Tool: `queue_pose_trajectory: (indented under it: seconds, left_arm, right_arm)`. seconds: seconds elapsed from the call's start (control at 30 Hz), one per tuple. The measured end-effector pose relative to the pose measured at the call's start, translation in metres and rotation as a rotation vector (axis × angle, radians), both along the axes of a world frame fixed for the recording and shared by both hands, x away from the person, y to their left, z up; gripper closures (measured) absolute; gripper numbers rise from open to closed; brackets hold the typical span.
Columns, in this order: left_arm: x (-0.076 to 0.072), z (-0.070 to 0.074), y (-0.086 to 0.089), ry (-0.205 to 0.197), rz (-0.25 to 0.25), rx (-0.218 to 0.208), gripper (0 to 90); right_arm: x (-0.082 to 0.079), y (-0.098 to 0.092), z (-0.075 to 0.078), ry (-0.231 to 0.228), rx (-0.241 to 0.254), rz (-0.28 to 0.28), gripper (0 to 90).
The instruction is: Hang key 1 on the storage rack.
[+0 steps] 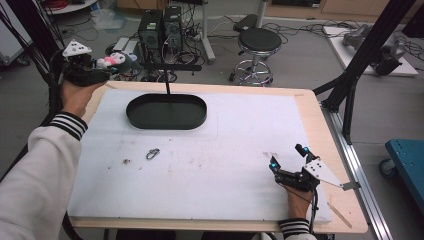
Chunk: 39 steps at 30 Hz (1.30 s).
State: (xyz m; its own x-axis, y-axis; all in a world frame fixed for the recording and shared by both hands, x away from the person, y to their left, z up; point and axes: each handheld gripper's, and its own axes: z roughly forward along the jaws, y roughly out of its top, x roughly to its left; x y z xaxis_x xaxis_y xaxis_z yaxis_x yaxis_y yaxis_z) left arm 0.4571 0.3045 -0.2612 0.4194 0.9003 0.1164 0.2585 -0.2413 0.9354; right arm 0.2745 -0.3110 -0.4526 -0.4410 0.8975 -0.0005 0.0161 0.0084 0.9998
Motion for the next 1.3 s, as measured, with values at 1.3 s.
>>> queue_pose_trajectory:
  seconds: [1.3]
  left_arm:
    - [0.0, -0.06, 0.022, 0.14, 0.034, -0.013, 52.8]
  right_arm:
    - [-0.001, 0.001, 0.0, -0.006, -0.006, 0.002, 0.6]
